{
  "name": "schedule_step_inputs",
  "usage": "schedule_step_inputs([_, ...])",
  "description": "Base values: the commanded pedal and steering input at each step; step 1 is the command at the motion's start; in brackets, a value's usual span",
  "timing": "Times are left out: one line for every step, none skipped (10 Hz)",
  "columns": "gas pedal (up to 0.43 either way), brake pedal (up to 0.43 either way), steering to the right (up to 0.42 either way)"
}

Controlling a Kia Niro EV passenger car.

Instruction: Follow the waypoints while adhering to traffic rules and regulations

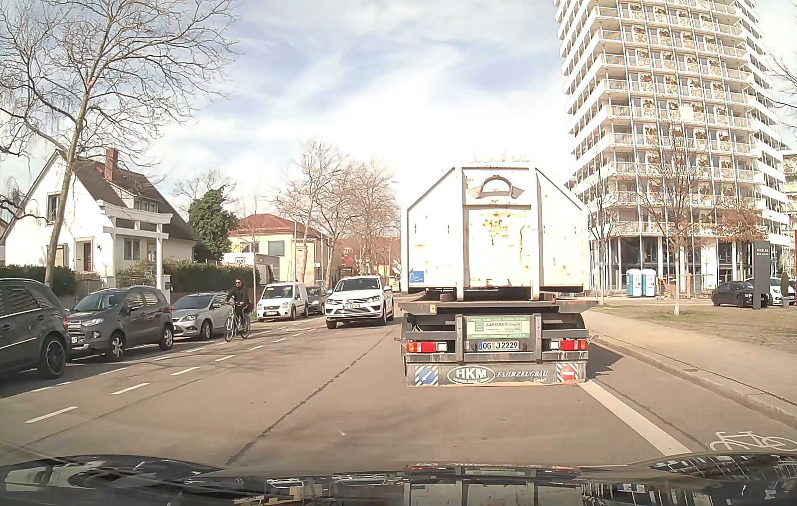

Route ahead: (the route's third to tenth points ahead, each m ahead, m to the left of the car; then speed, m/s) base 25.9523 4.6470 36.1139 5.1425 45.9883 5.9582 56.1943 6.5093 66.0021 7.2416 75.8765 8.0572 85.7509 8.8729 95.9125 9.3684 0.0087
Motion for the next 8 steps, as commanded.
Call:
schedule_step_inputs([0.0, 0.226, -0.131])
schedule_step_inputs([0.0, 0.226, -0.131])
schedule_step_inputs([0.0, 0.232, -0.13])
schedule_step_inputs([0.0, 0.226, -0.131])
schedule_step_inputs([0.0, 0.226, -0.13])
schedule_step_inputs([0.0, 0.232, -0.131])
schedule_step_inputs([0.0, 0.232, -0.131])
schedule_step_inputs([0.0, 0.226, -0.131])
